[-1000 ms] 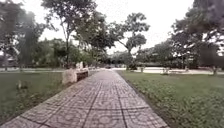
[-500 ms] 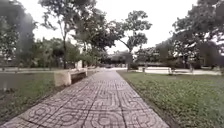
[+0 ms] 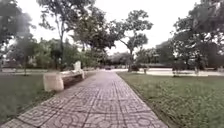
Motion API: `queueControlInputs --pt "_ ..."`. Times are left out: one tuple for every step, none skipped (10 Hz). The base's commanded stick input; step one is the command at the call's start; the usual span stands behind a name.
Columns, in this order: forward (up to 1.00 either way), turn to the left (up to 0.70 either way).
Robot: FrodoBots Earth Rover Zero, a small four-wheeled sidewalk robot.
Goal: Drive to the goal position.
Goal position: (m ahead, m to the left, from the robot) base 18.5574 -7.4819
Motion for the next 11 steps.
queueControlInputs --pt "1.0 0.0" --pt "1.0 0.0" --pt "1.0 0.0" --pt "1.0 0.0" --pt "1.0 0.0" --pt "1.0 0.0" --pt "1.0 0.0" --pt "1.0 0.0" --pt "1.0 0.0" --pt "1.0 0.0" --pt "1.0 0.0"
